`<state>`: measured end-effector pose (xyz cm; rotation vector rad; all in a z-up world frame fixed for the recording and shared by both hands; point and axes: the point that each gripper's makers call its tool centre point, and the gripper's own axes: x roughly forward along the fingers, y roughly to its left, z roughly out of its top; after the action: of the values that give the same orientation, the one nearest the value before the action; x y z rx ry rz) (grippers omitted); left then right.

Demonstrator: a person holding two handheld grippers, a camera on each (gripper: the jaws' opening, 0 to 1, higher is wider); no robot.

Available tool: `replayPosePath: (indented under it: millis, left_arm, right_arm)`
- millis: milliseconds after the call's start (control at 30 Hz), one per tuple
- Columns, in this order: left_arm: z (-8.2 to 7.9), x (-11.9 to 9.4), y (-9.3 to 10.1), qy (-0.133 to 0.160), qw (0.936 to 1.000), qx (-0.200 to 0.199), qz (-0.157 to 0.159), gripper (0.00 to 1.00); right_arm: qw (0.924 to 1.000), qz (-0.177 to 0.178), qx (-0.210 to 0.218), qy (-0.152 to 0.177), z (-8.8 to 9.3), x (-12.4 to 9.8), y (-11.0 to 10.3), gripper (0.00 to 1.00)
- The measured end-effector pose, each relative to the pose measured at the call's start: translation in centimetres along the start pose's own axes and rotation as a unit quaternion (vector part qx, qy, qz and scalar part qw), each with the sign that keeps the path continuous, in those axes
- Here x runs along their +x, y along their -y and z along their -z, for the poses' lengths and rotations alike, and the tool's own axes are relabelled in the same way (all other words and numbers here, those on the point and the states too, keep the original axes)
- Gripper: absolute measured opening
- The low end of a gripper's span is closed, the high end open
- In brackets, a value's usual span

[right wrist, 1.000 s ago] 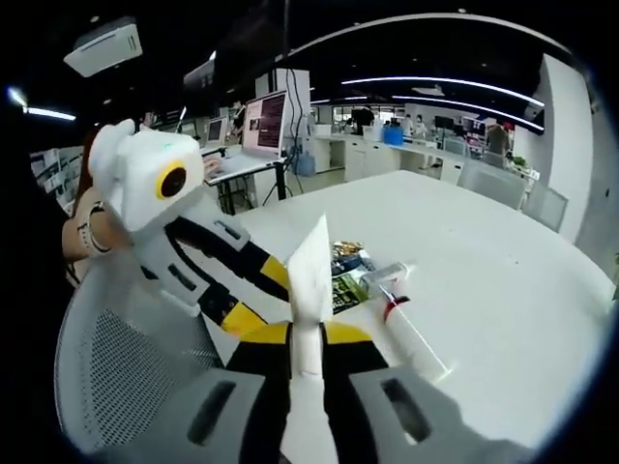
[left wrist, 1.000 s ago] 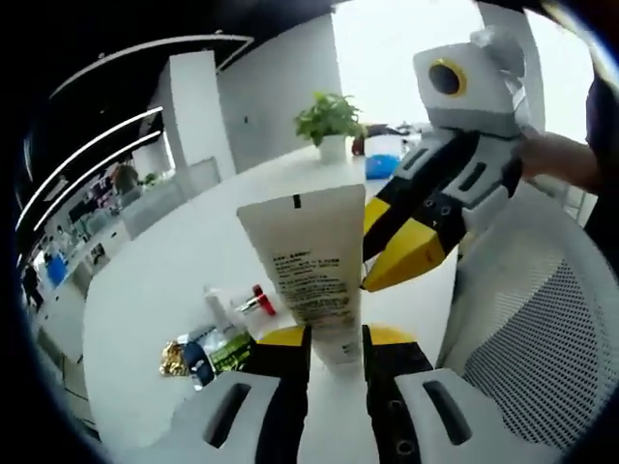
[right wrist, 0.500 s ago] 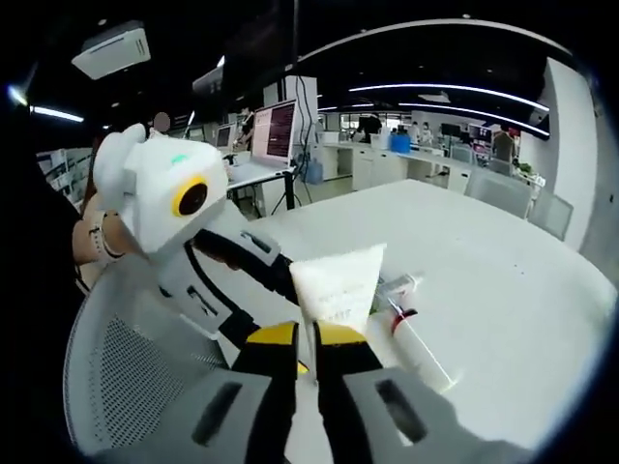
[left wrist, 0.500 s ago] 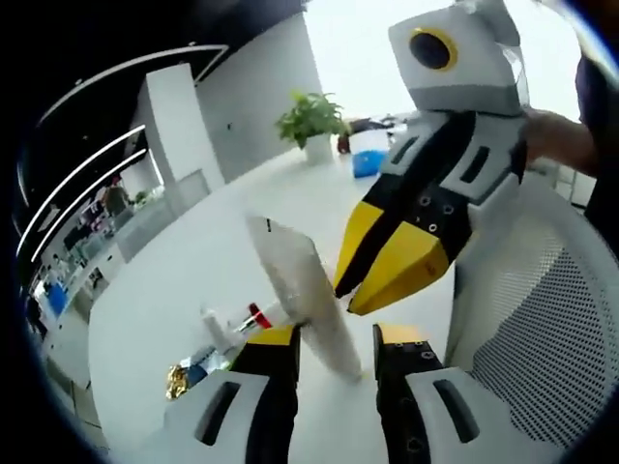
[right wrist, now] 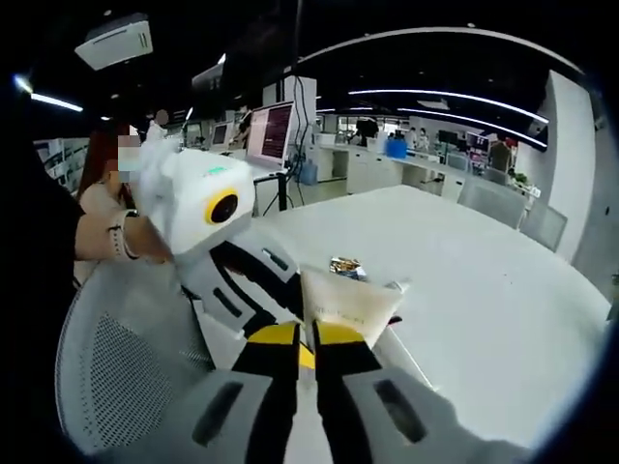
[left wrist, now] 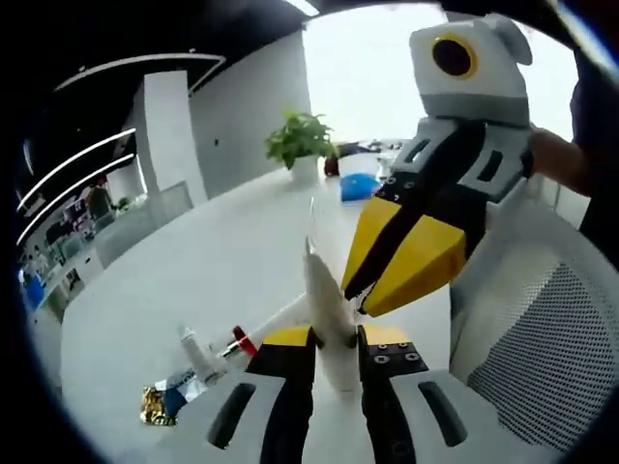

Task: Arrange the skincare products in the storage area until every visible bottle or jar stands upright without overlapping.

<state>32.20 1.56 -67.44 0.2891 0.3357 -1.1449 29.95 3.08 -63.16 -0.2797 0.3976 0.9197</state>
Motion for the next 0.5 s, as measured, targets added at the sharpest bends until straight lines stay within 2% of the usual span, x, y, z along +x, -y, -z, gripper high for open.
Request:
replayPosePath:
  millis: [100, 267, 500]
  left_arm:
    - [0.3, 0.3, -0.1, 0.0, 1.0, -0.002, 0.005, 0.14]
    - [0.0, 0.8, 0.0, 0.007, 0.9997, 0.001, 0.022, 0.13]
    - [-0.6, 2.0, 0.2, 0.029, 0.9972, 0.02, 0.066, 0.12]
  right_arm:
    - [0.9999, 0.011, 0.006, -0.009, 0.9, -1.1, 0.7, 0.07]
    - [0.9992, 0.033, 0.022, -0.011, 2.0, -2.6, 2.2, 0.09]
    - [0.9973, 0.064, 0.028, -0.02, 3.1, -4.3, 4.8, 0.1]
